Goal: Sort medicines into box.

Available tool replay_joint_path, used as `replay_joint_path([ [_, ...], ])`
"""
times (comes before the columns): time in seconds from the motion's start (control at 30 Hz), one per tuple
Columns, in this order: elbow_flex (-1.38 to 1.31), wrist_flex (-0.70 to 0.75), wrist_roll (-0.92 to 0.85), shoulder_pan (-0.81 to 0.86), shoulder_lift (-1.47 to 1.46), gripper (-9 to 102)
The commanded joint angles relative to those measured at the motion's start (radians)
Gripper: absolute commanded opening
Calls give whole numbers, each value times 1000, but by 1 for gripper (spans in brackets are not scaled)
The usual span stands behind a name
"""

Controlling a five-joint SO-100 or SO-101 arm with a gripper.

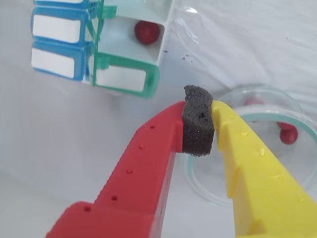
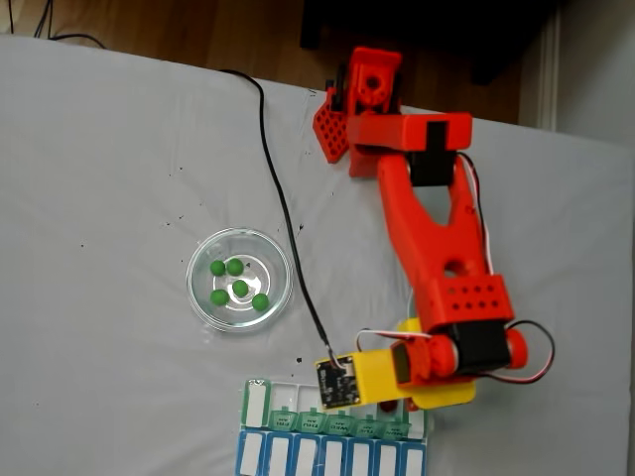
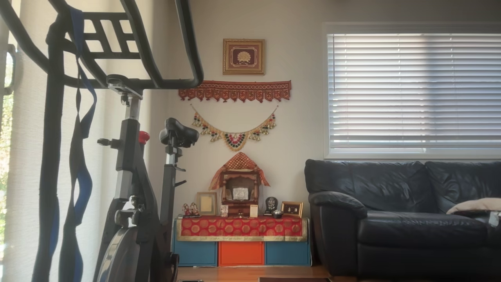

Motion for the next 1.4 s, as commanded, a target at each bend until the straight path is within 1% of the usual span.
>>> replay_joint_path([
  [0.0, 0, 34, -14, -44, 173, 1],
  [0.13, 41, 78, -28, -118, 192, 1],
  [0.2, 109, 78, -25, -167, 221, 1],
  [0.33, 287, 6, -11, -239, 324, 1],
  [0.5, 397, -26, -58, -282, 344, 2],
  [0.6, 471, -55, -80, -291, 362, 2],
  [0.73, 597, -147, -106, -288, 388, 2],
  [0.9, 634, -206, -158, -261, 367, 2],
  [1.03, 647, -245, -189, -256, 341, 7],
  [1.2, 710, -334, -167, -267, 362, 9],
  [1.27, 733, -356, -160, -275, 367, 9],
  [1.37, 764, -367, -166, -288, 368, 13],
])
